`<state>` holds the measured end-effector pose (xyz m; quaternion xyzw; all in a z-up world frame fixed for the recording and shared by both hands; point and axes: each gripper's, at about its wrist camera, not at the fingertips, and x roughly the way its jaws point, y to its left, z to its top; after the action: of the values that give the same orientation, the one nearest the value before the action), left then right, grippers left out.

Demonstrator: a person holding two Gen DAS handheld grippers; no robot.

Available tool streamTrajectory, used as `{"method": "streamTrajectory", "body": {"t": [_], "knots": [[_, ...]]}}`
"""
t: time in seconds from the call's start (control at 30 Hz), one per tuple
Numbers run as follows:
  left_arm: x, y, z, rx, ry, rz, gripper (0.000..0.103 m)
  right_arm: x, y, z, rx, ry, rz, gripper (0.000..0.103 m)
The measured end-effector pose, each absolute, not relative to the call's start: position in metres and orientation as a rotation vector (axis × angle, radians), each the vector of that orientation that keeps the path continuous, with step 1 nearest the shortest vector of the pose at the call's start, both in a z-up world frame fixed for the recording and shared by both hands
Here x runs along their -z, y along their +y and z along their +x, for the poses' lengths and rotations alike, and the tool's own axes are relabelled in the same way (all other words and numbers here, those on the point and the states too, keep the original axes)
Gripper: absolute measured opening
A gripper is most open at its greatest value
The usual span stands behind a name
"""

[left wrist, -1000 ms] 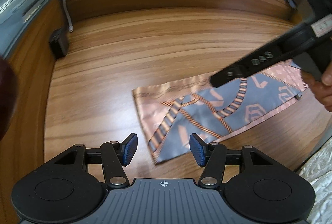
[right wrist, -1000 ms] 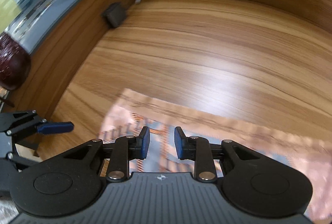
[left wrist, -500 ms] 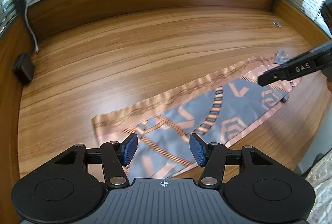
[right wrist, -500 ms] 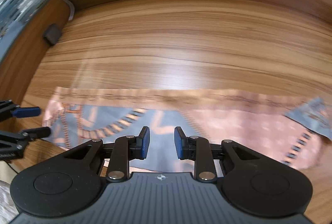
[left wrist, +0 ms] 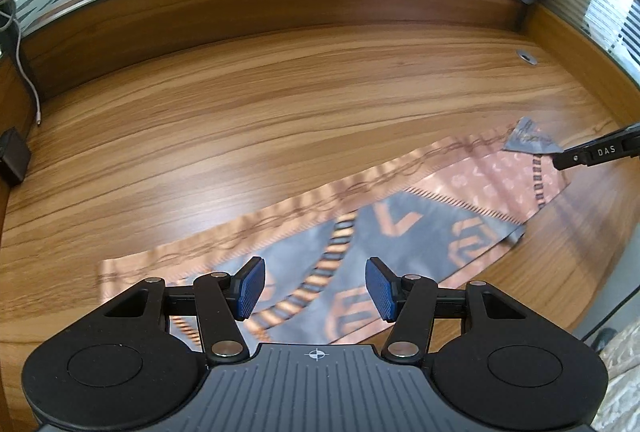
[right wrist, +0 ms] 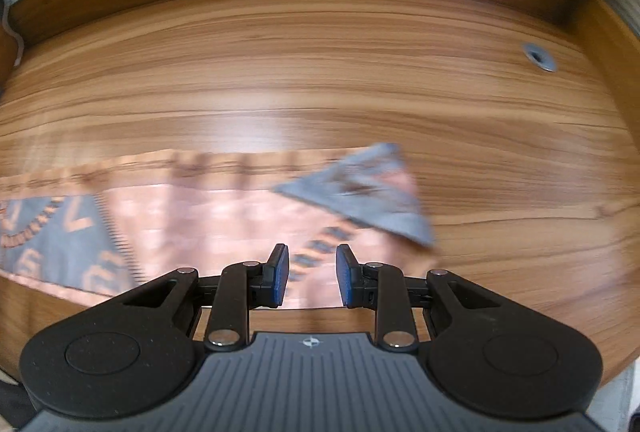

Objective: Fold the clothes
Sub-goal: 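Grasp the folded scarf end with the right gripper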

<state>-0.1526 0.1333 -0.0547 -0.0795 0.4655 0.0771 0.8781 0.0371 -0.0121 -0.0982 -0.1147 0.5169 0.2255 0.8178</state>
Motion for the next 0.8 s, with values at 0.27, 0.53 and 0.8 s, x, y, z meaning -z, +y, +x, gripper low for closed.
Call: {"method": "streamTrajectory", "body": {"t": [0.27,0.53,0.8], "knots": [[0.055,0.105,-0.137,-0.185,0.973,-0.197,0.059,0.114,-0.044,0.076,-0.479,1.115,-0.297,0.029],[0.057,0.088,-0.130,-0.220,0.966,-0.218,0.059,0.122,-0.047,0.093,-0.526,1.134,-0.344,0.029],[0.058,0.088,-0.139,-0.243,0.970,-0.232,0.059,0.120,-0.038,0.094,-0.580,1.135,-0.331,0.002]]}}
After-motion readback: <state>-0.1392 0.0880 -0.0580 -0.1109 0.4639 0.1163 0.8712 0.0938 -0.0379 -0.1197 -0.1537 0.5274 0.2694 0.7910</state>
